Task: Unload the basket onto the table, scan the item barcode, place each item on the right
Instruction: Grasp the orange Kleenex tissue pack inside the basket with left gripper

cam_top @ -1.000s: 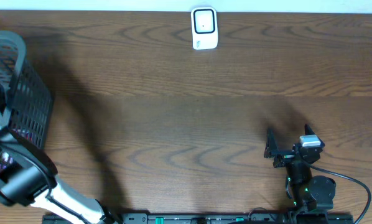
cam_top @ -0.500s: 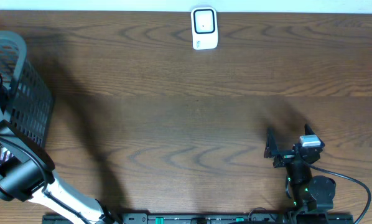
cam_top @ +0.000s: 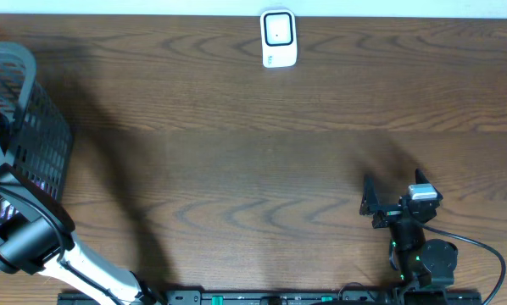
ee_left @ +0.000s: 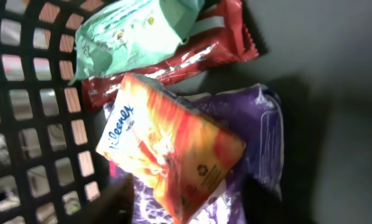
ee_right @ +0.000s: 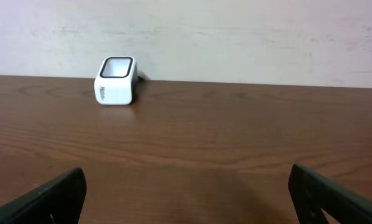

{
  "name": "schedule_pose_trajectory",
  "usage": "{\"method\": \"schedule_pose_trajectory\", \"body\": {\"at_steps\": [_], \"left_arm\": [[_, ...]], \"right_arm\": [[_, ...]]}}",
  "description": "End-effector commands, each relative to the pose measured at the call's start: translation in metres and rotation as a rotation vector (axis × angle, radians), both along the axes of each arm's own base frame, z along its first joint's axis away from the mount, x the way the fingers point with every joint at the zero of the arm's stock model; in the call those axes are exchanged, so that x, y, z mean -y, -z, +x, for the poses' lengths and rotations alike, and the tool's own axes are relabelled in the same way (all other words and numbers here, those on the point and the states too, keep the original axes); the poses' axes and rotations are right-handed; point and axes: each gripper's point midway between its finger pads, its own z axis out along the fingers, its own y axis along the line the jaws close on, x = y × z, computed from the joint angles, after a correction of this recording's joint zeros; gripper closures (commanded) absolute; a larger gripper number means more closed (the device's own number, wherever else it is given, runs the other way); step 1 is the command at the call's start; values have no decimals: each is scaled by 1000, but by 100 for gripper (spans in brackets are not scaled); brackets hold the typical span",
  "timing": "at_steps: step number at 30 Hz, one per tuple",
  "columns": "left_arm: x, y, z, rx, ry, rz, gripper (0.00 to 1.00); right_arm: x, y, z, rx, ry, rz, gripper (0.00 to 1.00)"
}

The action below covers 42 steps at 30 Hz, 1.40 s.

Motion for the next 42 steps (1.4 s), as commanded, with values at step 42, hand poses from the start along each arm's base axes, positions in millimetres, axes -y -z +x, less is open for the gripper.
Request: {"method": "schedule_pose_trajectory", "body": {"at_steps": [42], "left_arm": [[-10,22,-25,9,-86,-53,61]], "right_arm": [[1,0,0,0,6,11,1]]}}
